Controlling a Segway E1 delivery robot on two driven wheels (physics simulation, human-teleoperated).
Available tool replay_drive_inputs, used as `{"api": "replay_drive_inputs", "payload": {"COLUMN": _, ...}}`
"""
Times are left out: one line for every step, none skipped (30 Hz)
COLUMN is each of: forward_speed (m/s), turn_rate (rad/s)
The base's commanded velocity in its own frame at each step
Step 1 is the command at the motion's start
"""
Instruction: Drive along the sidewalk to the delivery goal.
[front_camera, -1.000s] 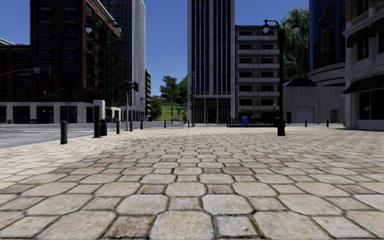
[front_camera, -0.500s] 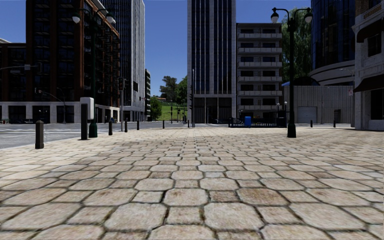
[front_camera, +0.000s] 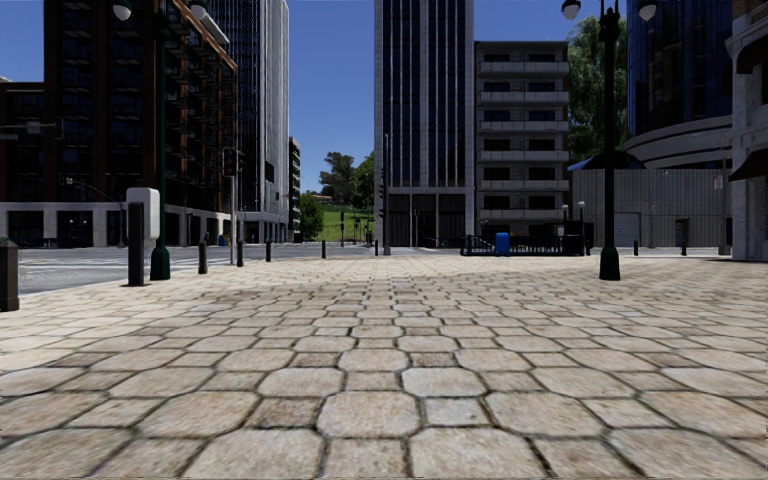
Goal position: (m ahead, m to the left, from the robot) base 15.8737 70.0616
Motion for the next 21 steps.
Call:
{"api": "replay_drive_inputs", "payload": {"forward_speed": 2.0, "turn_rate": 0.0}}
{"api": "replay_drive_inputs", "payload": {"forward_speed": 2.0, "turn_rate": 0.0}}
{"api": "replay_drive_inputs", "payload": {"forward_speed": 2.0, "turn_rate": 0.0}}
{"api": "replay_drive_inputs", "payload": {"forward_speed": 2.0, "turn_rate": 0.0}}
{"api": "replay_drive_inputs", "payload": {"forward_speed": 2.0, "turn_rate": 0.0}}
{"api": "replay_drive_inputs", "payload": {"forward_speed": 2.0, "turn_rate": 0.0}}
{"api": "replay_drive_inputs", "payload": {"forward_speed": 2.0, "turn_rate": 0.0}}
{"api": "replay_drive_inputs", "payload": {"forward_speed": 2.0, "turn_rate": 0.0}}
{"api": "replay_drive_inputs", "payload": {"forward_speed": 2.0, "turn_rate": 0.0}}
{"api": "replay_drive_inputs", "payload": {"forward_speed": 2.0, "turn_rate": 0.0}}
{"api": "replay_drive_inputs", "payload": {"forward_speed": 2.0, "turn_rate": 0.0}}
{"api": "replay_drive_inputs", "payload": {"forward_speed": 2.0, "turn_rate": 0.0}}
{"api": "replay_drive_inputs", "payload": {"forward_speed": 2.0, "turn_rate": 0.0}}
{"api": "replay_drive_inputs", "payload": {"forward_speed": 2.0, "turn_rate": 0.0}}
{"api": "replay_drive_inputs", "payload": {"forward_speed": 2.0, "turn_rate": 0.0}}
{"api": "replay_drive_inputs", "payload": {"forward_speed": 2.0, "turn_rate": 0.0}}
{"api": "replay_drive_inputs", "payload": {"forward_speed": 2.0, "turn_rate": 0.0}}
{"api": "replay_drive_inputs", "payload": {"forward_speed": 2.0, "turn_rate": 0.0}}
{"api": "replay_drive_inputs", "payload": {"forward_speed": 2.0, "turn_rate": 0.0}}
{"api": "replay_drive_inputs", "payload": {"forward_speed": 2.0, "turn_rate": 0.0}}
{"api": "replay_drive_inputs", "payload": {"forward_speed": 2.0, "turn_rate": 0.0}}
